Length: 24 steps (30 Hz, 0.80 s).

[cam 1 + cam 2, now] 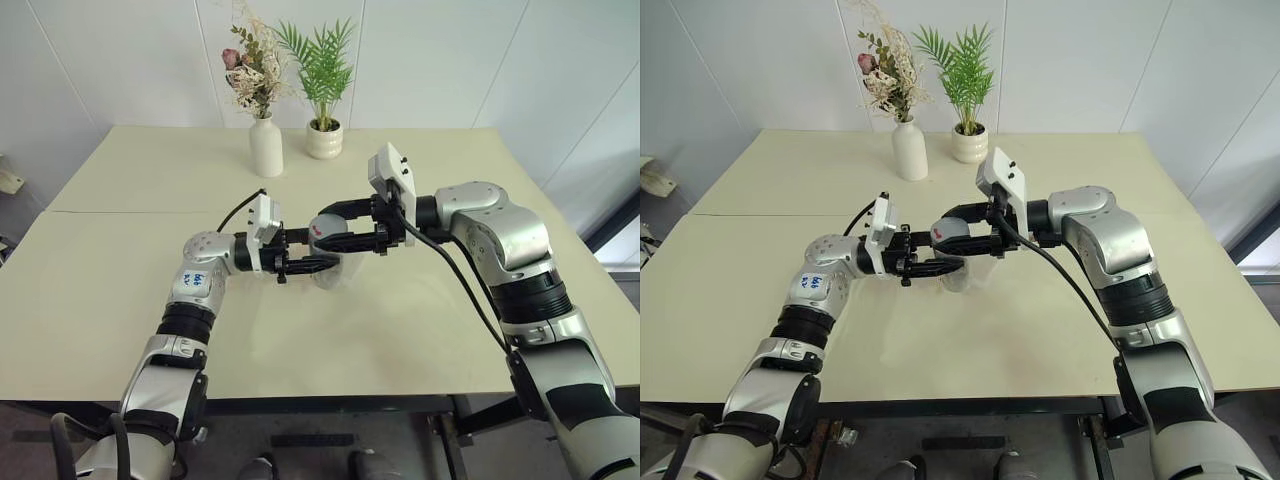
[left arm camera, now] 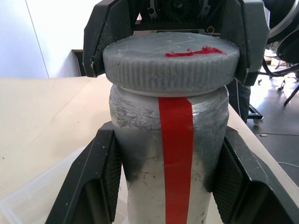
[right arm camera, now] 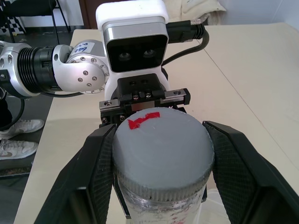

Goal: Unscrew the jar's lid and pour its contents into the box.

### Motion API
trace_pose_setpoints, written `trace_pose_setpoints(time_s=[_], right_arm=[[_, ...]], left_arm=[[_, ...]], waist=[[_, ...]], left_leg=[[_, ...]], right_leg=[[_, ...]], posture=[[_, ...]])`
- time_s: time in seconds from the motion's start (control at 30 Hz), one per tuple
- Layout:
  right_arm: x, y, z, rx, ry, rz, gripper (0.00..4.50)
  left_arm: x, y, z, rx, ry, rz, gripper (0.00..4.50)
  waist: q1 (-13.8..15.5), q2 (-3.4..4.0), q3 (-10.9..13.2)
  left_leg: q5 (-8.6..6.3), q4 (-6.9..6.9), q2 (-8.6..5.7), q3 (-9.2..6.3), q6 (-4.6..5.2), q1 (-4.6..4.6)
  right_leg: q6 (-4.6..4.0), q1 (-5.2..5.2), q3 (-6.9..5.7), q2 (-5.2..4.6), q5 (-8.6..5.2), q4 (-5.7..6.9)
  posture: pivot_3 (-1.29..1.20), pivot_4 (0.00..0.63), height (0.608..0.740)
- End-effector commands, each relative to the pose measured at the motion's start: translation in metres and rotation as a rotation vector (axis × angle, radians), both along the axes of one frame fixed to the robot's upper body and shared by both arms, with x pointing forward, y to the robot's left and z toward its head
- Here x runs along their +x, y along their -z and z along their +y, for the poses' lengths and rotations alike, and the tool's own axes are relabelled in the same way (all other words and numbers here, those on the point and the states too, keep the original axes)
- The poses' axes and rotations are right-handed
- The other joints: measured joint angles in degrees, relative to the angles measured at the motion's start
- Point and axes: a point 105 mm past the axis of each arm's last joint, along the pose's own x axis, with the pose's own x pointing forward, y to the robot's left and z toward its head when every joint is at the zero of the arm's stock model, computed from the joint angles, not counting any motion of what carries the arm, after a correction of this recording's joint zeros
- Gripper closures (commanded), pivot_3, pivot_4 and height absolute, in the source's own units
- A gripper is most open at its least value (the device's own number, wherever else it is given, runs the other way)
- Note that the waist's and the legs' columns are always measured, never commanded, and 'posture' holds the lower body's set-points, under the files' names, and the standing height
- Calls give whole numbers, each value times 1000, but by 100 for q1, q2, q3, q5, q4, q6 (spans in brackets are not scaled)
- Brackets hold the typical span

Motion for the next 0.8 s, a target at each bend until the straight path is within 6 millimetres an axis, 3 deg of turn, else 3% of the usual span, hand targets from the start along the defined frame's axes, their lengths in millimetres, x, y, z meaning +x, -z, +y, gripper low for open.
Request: trace_pose_setpoints(time_s=[0.03, 0.8], right_arm=[[1, -55, -22, 102, 81, -167, 1941], [-2, -75, -29, 146, 65, -202, 1941]], left_arm=[[-7, 24, 3, 72, 33, 49, 2344], [-8, 27, 8, 78, 13, 59, 2344]], waist=[[0, 0, 0], [-1, 0, 0]], left_leg=[[0, 0, 0, 0, 0, 0], [0, 0, 0, 0, 0, 0]], right_leg=[[0, 0, 0, 0, 0, 0], [0, 0, 0, 0, 0, -1]], posture=[[0, 150, 740], [0, 150, 740]])
